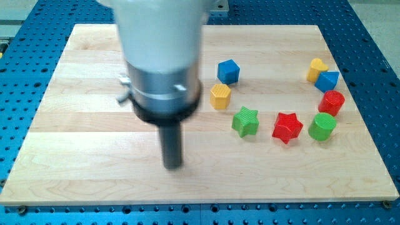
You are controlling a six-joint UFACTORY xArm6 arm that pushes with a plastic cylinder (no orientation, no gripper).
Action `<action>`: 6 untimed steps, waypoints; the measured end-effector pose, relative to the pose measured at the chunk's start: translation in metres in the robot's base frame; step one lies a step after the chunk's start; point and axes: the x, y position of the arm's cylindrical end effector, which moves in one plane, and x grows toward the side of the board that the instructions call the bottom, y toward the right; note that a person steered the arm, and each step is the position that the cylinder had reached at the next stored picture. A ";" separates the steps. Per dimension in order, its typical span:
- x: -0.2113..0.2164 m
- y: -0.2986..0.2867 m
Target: Push the yellow hexagon to the top of the green star
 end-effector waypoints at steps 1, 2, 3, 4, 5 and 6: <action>-0.091 -0.036; -0.119 0.036; -0.143 0.052; -0.130 0.080; -0.122 0.099; -0.122 0.116</action>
